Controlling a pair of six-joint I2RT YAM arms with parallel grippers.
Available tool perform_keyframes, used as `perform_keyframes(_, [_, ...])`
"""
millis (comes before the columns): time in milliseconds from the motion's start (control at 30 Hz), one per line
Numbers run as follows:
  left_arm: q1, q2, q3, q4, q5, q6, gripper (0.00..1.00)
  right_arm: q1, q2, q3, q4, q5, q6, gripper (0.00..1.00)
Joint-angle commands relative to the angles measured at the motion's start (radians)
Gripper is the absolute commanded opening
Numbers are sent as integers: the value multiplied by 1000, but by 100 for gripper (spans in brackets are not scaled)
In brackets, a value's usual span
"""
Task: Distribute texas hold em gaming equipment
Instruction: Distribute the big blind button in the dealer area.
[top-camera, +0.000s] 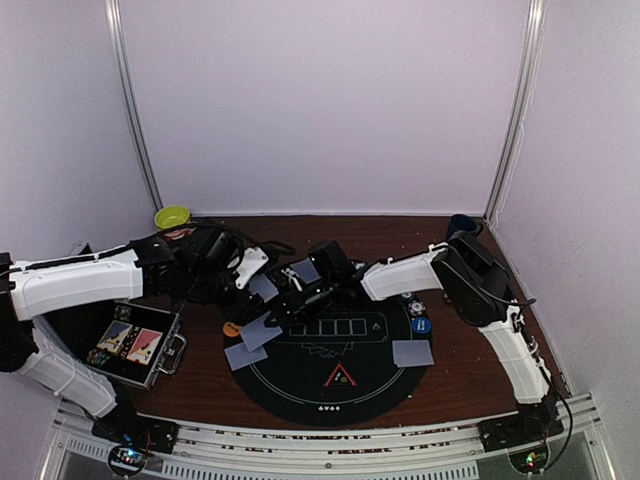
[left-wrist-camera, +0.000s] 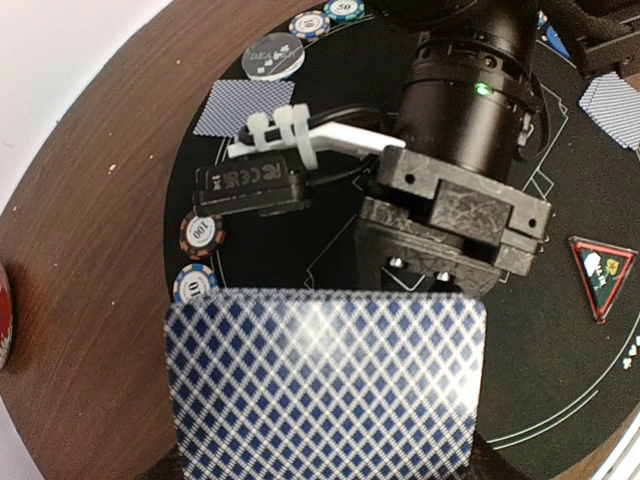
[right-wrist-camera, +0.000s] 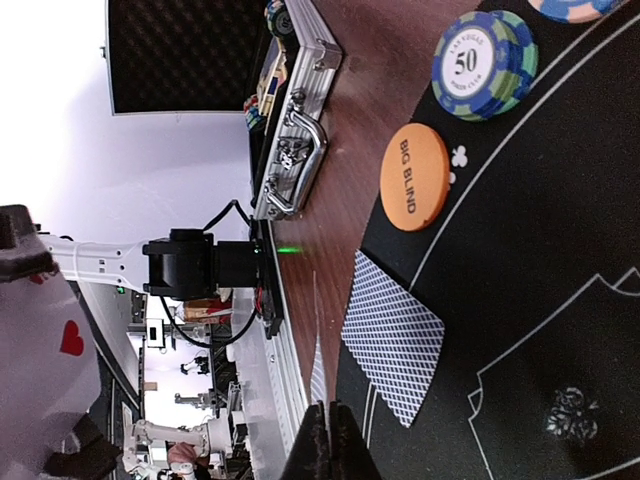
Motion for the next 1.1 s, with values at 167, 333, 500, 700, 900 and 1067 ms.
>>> perform_keyframes(167, [19,-64,4,-38,-55,-42,65,52,79,25,228,2,180,0])
perform_keyframes(333, [21,-79,-9,-38,-57,-48,65,80,109,63,230,1,196,0])
perform_keyframes(500, [21,-80,-11,-38,-56,-48,65,93,122,85,195,14,171,0])
perform_keyframes(700, [21,-78,-13,-35,-53,-50,65,94,134,112,79,44,80,0])
perform_keyframes(900, [21,-82,-16,-31,-51,-51,65,95,141,139,-22,77,2,0])
perform_keyframes(1067, [20,-82,-17,-28,-50,-48,65,94,147,143,-56,92,-25,4])
